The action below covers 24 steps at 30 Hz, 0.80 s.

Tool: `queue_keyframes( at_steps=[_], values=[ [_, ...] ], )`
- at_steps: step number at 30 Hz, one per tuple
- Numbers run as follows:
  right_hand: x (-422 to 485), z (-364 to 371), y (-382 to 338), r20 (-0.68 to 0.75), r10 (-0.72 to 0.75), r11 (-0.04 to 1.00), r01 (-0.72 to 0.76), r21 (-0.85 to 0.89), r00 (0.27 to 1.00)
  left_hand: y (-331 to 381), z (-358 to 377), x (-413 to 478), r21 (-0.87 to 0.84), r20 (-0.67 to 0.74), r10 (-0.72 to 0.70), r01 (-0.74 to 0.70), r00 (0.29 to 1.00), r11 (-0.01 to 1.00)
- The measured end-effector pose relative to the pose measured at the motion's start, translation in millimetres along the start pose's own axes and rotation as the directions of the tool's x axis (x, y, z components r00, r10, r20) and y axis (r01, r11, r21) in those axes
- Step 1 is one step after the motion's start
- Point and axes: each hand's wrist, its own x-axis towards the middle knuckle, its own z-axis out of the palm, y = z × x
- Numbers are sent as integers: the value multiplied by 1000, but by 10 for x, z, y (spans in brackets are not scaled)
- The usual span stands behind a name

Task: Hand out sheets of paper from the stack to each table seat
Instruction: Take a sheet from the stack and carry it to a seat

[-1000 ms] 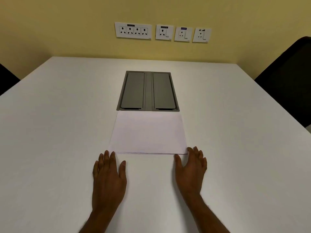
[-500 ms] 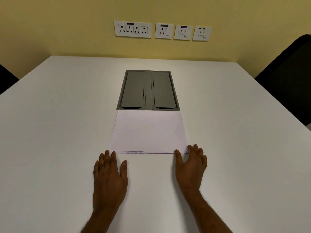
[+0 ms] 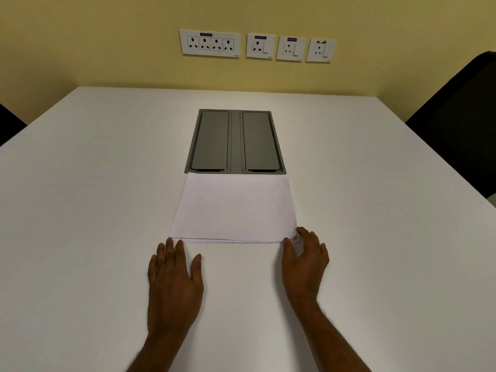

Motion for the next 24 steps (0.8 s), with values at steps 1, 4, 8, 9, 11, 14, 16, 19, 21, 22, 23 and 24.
queue_keyframes(
  at_steps=[1, 4, 8, 9, 11, 14, 16, 19, 21, 22, 23, 24],
  values=[
    [0, -1, 8, -4, 11, 1000, -11, 24, 1000, 3, -1, -1, -6, 4, -2, 2, 1000, 1000],
    [13, 8, 1, -32, 18, 997, -16, 73, 999, 14, -3, -4, -5, 5, -2, 2, 1000, 1000],
    [57, 32, -38, -52, 34, 998, -30, 64, 998, 26, -15, -7, -7, -4, 5, -5, 1000, 1000],
    [68, 38, -44, -56, 39, 997, -36, 65, 998, 26, -16, -8, -9, -5, 4, -4, 1000, 1000],
    [82, 41, -36, -66, 50, 996, -45, 77, 997, 32, -17, 0, -19, -8, 3, -3, 1000, 1000],
    [73, 33, -29, -76, 70, 994, -63, 94, 995, 56, -27, 47, -89, -31, -27, 24, 999, 996],
    [70, 27, -24, -76, 65, 995, -58, 85, 995, 70, -33, 94, -158, -55, -65, 56, 996, 986],
    [79, 30, -29, -70, 62, 996, -57, 72, 996, 63, -36, 189, -306, -60, -165, 139, 984, 942],
    [83, 33, -25, -66, 66, 996, -62, 70, 996, 51, -32, 275, -381, -101, -183, 132, 978, 915],
    [80, 32, -19, -67, 62, 996, -58, 68, 996, 50, -32, 320, -418, -122, -191, 124, 974, 900],
    [80, 33, -15, -68, 55, 997, -51, 64, 996, 54, -32, 368, -458, -140, -207, 122, 968, 880],
    [79, 36, -15, -69, 47, 997, -43, 61, 996, 57, -35, 407, -497, -156, -229, 124, 961, 859]
  ],
)
